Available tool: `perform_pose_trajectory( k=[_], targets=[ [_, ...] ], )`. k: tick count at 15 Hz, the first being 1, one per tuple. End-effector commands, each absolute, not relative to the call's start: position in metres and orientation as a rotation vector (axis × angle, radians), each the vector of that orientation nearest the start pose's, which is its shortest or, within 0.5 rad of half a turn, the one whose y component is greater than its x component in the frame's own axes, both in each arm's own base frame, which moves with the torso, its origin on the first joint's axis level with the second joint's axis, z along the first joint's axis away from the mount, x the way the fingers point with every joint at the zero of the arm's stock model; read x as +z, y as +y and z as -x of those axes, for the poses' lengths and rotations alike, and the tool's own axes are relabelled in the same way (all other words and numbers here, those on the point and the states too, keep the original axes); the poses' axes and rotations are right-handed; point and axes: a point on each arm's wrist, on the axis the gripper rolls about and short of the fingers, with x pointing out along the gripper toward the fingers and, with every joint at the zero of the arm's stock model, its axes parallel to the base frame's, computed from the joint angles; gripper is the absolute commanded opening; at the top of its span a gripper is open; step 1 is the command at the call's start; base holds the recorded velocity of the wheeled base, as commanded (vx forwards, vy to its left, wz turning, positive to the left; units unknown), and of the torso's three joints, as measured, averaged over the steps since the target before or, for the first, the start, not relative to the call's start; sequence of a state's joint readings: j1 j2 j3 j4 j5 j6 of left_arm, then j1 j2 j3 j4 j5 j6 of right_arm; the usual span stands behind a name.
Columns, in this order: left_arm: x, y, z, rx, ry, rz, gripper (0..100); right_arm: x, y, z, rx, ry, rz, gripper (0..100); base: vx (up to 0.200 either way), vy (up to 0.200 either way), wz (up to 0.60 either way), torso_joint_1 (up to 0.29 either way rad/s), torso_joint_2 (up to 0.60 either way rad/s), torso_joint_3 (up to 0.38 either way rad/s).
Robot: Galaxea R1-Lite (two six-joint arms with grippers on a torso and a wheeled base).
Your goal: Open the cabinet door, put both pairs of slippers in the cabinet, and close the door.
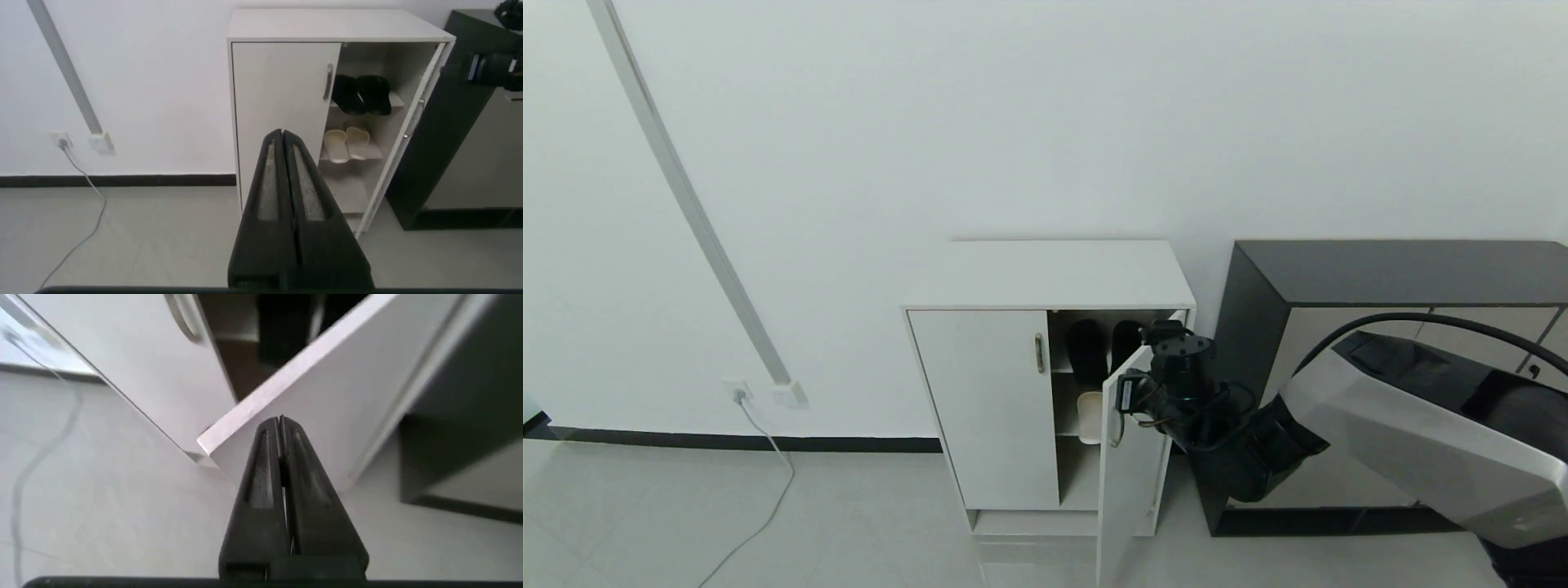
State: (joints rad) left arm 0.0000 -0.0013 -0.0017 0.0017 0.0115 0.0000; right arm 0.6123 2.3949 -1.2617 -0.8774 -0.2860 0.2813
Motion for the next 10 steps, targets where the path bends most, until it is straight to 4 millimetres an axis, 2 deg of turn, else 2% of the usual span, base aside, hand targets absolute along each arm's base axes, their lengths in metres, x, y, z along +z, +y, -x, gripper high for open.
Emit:
perform_pose_trajectory(
  k=[1,5,10],
  targets=[
    [0.076,0.000,0.023,0.012,0.000,0.000,0,0.051,0.249,-0.370,0.346,0.267,-0.172,0,0.000,0.000,0.00,0.000,0.00,0.000],
    [0.076,0.000,0.023,0.011,0.000,-0.002,0,0.028,0.217,-0.337,0.455,0.294,-0.069,0,0.000,0.000,0.00,0.000,0.00,0.000],
    [0.076,0.000,0.023,0.009,0.000,-0.003,0,0.021,0.210,-0.329,0.453,0.299,-0.063,0,0.200,0.000,0.00,-0.002,0.00,0.002]
  ],
)
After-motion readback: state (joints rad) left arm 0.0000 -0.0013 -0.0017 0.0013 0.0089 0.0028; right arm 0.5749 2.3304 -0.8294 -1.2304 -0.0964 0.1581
